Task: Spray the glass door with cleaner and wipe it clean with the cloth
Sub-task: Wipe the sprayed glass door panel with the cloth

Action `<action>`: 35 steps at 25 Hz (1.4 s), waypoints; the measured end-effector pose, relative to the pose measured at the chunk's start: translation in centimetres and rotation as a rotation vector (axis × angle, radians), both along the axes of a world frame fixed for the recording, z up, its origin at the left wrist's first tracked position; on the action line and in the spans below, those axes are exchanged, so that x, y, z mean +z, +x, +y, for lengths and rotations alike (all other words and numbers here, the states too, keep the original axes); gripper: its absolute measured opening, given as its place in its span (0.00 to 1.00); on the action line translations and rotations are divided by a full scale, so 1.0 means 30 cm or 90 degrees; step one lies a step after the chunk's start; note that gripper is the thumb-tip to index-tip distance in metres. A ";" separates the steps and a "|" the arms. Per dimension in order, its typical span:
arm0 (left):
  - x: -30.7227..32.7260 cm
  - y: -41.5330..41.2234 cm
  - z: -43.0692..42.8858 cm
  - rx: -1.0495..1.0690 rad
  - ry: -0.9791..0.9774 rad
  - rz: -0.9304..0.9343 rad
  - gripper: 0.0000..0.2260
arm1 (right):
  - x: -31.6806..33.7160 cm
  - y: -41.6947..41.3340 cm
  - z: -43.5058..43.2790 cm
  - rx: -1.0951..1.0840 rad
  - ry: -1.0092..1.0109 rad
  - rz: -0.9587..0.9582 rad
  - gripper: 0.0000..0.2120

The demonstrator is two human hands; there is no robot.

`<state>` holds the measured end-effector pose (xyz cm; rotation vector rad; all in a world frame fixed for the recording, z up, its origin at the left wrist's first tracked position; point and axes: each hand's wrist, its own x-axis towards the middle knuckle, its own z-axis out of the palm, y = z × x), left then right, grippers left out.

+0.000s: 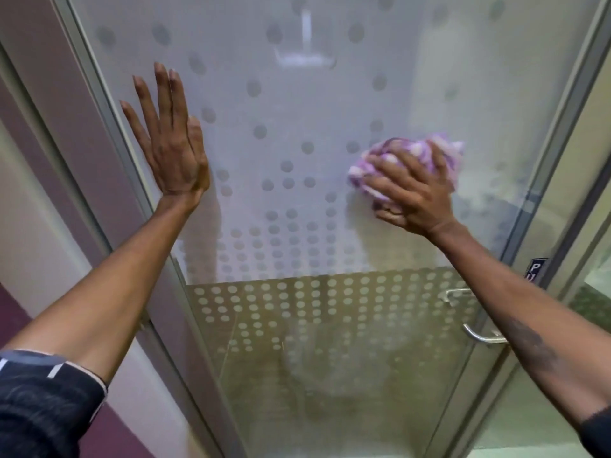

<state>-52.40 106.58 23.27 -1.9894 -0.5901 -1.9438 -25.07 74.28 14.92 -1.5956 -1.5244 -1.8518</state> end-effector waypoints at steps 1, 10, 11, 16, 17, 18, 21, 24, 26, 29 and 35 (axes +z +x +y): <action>0.003 0.003 0.002 -0.006 0.001 -0.002 0.24 | -0.056 0.012 -0.035 -0.017 0.073 0.074 0.27; 0.004 0.014 -0.006 0.012 0.013 -0.017 0.24 | -0.323 -0.402 0.347 0.031 0.378 0.524 0.32; 0.005 0.014 -0.005 0.012 0.014 -0.019 0.24 | -0.334 -0.437 0.374 0.046 0.349 0.517 0.32; 0.001 0.002 -0.014 0.011 0.009 -0.002 0.23 | -0.396 -0.614 0.416 0.144 0.060 0.468 0.27; 0.003 -0.001 -0.017 0.007 0.006 0.004 0.23 | -0.396 -0.656 0.405 0.179 0.019 0.496 0.26; 0.004 -0.006 -0.019 0.000 0.001 0.009 0.24 | -0.396 -0.698 0.396 0.218 -0.007 0.542 0.26; 0.009 -0.027 -0.036 -0.030 -0.028 0.028 0.24 | -0.369 -0.812 0.349 0.355 0.029 0.795 0.28; 0.024 -0.060 -0.064 -0.054 -0.057 0.099 0.27 | -0.298 -0.862 0.266 0.679 0.128 1.149 0.21; 0.040 -0.089 -0.087 -0.095 -0.106 0.148 0.28 | -0.242 -0.854 0.208 0.869 0.196 1.318 0.19; 0.026 -0.135 -0.182 -0.237 -0.203 0.167 0.28 | -0.156 -0.866 0.120 1.179 0.175 1.489 0.11; -0.195 -0.161 -0.524 -0.604 -0.400 0.401 0.24 | -0.084 -0.914 -0.038 1.068 0.323 1.549 0.15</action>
